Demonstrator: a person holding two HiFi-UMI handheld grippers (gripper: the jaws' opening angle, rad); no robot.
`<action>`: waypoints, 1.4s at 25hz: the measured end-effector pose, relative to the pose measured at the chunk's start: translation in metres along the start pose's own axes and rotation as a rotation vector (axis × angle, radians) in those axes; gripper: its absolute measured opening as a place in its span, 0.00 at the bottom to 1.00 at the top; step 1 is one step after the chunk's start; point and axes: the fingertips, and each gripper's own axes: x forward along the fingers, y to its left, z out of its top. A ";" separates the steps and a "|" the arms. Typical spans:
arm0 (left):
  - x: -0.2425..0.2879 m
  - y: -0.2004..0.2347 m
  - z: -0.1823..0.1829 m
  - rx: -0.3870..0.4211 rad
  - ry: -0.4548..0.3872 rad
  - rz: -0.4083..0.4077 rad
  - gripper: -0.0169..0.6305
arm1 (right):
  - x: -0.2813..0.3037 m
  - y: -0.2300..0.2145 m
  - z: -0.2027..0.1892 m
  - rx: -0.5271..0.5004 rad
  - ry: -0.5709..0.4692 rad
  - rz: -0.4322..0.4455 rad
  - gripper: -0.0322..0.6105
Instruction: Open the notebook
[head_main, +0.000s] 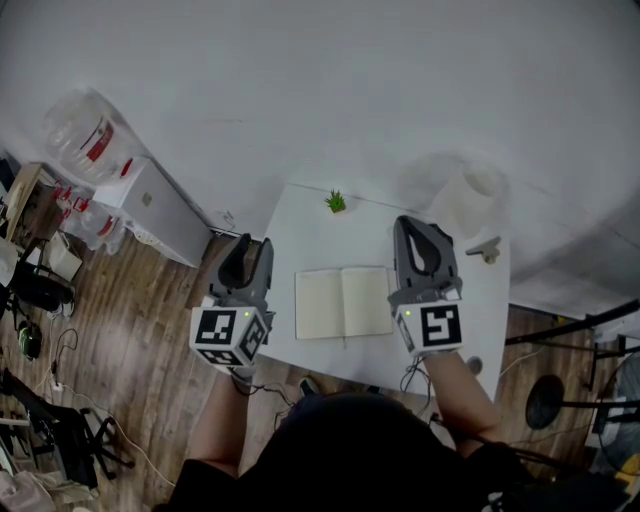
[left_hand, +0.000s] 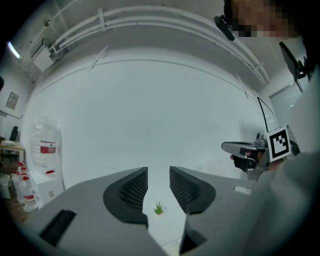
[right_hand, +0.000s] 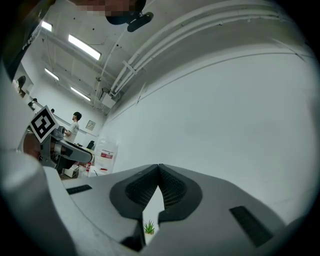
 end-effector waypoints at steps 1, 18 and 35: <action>-0.001 0.000 0.000 0.000 0.002 -0.001 0.23 | -0.001 0.001 0.000 -0.001 -0.002 0.000 0.06; -0.002 -0.004 -0.005 0.000 0.016 0.001 0.23 | -0.005 -0.003 -0.007 0.017 0.022 0.005 0.06; 0.000 -0.028 -0.012 -0.009 0.021 0.018 0.22 | -0.022 -0.026 -0.016 0.042 -0.002 0.011 0.06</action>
